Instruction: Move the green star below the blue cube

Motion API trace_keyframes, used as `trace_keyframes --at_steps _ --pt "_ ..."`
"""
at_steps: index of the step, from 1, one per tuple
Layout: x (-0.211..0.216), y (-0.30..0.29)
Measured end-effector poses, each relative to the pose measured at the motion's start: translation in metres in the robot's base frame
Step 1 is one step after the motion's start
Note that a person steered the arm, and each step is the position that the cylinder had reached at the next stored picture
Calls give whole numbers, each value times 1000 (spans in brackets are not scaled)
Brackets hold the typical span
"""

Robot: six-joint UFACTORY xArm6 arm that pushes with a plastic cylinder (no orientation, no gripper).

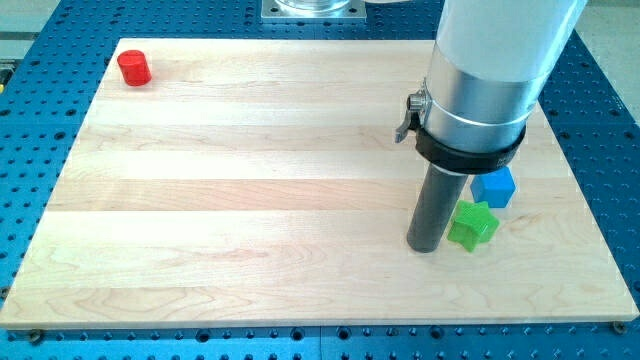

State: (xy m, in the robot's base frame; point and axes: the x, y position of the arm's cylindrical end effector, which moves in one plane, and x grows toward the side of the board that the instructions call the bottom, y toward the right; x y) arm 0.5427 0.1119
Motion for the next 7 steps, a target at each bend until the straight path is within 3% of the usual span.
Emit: trace_keyframes --at_steps 3,4,5,6,7 --pt "-4 64" --pt "30 12" --pt "44 -96" --pt "44 -164" --pt "38 -173"
